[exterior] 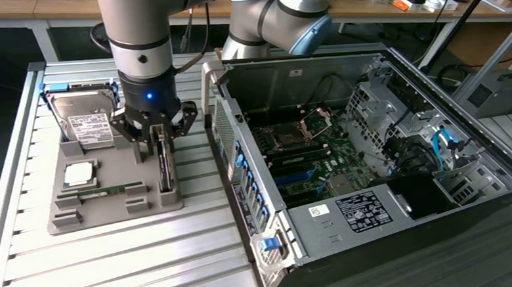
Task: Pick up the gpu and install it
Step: 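Pick up the gpu and move the gpu toward the slot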
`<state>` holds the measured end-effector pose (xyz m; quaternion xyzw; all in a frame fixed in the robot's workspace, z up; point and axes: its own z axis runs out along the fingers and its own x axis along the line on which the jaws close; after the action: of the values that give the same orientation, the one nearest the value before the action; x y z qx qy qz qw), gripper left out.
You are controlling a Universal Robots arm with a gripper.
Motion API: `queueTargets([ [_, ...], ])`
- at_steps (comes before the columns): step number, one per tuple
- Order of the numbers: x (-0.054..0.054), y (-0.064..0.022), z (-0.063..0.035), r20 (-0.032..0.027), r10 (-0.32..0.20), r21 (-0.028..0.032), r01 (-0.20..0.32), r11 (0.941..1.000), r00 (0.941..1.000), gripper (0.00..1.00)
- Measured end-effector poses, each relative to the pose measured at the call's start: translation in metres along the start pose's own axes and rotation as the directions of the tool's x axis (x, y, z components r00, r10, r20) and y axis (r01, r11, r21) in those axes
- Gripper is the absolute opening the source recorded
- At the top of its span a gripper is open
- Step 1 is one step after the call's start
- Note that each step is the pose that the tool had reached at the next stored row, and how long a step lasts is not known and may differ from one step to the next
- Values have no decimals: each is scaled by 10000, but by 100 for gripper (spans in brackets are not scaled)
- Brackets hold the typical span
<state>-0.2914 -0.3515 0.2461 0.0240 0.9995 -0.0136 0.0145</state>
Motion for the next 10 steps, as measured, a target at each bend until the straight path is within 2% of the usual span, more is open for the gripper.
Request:
queueTargets([
  [10,1,0,12,0,0,-1,0,10000,10000,42],
])
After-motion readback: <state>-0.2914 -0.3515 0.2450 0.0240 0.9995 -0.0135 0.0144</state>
